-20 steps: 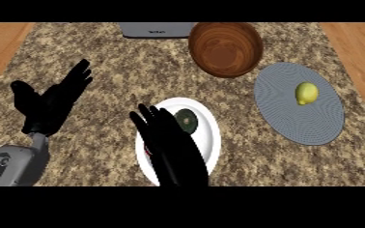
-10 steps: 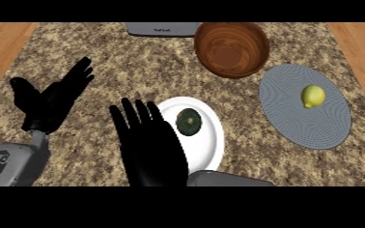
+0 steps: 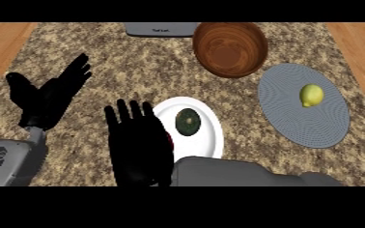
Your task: Pick the can from the plate and place it in the bowl
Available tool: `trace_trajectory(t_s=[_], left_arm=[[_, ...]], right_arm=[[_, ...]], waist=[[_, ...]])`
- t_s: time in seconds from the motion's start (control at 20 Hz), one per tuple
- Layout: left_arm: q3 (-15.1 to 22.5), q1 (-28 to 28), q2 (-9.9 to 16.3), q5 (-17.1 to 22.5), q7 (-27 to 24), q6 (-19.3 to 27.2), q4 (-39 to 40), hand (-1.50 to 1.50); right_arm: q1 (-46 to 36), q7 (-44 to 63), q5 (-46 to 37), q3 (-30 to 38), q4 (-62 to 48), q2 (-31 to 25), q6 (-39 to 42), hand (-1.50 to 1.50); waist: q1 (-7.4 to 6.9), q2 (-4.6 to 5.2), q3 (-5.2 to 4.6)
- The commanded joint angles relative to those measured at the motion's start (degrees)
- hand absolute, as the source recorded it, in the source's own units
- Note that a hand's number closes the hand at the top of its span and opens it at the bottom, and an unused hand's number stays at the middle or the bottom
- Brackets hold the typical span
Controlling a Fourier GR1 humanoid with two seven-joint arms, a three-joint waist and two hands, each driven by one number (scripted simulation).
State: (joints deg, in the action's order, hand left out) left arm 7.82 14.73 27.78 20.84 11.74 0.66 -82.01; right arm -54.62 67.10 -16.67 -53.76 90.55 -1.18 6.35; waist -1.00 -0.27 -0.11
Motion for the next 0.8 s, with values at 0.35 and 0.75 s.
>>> trace_trajectory(t_s=[0.35,0.75], left_arm=[[0.2,-1.4,-1.9,-1.4,0.8,0.1,-1.8,0.0],[-1.5,-0.7,-1.5,-1.5,2.5,-0.5,-3.1,0.0]], right_arm=[[-4.4,11.2,4.9,-4.3,-7.1,1.1,-0.4,-1.5],[-6.7,10.2,6.3,-2.8,-10.4,1.1,0.2,-1.5]], waist=[[0.0,-0.03,0.06],[0.11,0.05,0.07]])
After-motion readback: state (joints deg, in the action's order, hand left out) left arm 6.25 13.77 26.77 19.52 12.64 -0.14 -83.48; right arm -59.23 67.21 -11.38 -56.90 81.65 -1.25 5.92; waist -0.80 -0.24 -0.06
